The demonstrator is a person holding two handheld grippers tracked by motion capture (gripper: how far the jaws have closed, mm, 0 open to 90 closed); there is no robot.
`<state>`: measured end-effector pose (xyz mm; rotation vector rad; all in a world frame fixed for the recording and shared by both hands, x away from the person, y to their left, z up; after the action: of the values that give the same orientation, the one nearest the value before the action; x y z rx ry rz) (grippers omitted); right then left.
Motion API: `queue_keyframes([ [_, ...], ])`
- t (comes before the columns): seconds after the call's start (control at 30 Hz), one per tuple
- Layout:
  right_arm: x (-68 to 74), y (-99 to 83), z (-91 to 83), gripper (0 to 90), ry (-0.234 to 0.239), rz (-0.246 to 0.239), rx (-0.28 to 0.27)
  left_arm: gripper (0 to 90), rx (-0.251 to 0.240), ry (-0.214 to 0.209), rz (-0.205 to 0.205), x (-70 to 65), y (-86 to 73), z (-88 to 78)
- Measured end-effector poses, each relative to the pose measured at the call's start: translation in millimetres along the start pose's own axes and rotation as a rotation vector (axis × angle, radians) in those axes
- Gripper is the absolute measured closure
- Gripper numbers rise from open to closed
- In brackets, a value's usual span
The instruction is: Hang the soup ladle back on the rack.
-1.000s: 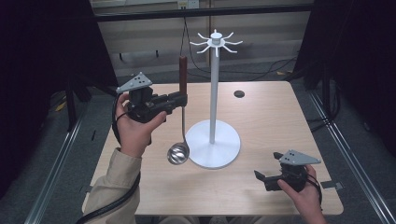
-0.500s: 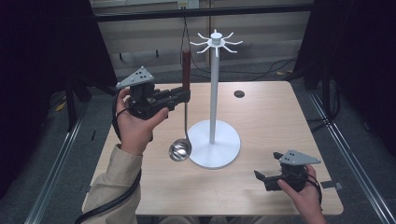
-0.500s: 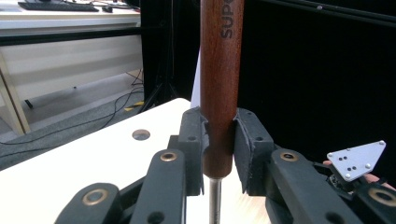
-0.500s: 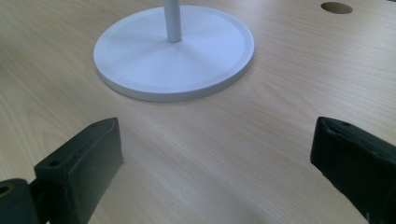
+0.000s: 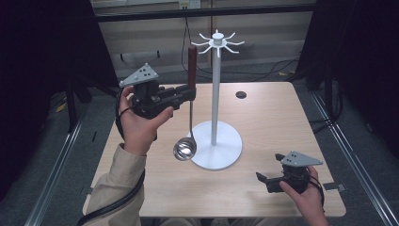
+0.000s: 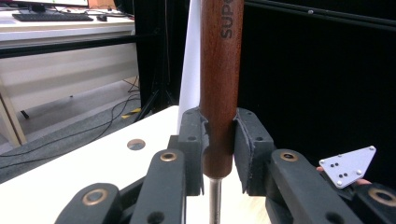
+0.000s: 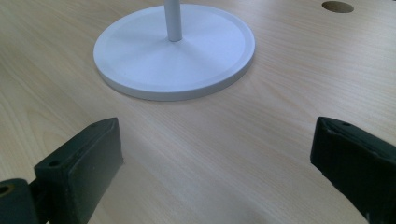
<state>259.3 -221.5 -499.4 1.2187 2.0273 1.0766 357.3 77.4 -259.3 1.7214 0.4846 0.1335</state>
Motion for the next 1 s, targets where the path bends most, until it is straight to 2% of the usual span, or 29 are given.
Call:
queue_keyframes([
  [0.33, -0.6, 0.3, -0.5, 1.7, 0.001, 0.0, -0.002, 74.5, 0.005, -0.001, 0.009, -1.5, 1.8, 6.5],
  [0.5, -0.8, 0.1, -0.4, 1.8, 0.0, -0.001, -0.001, 74.5, 0.007, -0.009, -0.004, -2.9, 0.7, 13.5],
  [0.77, -1.5, 0.3, -0.8, 1.7, 0.0, 0.0, -0.003, 74.5, 0.015, -0.001, 0.006, -0.7, 0.2, 19.9],
  [1.0, -2.5, 0.3, -1.1, 1.7, -0.005, 0.003, -0.005, 74.4, 0.011, -0.004, -0.001, 0.2, 0.1, 24.6],
])
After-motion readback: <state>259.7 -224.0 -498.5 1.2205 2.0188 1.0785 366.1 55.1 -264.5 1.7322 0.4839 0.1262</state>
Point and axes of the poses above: each handheld gripper's, and its own axes: z roughly forward along the jaws, y roughly out of its top, x roughly to its left, the point moved 6 cm from there along z, roughly forward along the jaws, and after that the axes turned 8 degrees about -y, right-handed, at the moved point
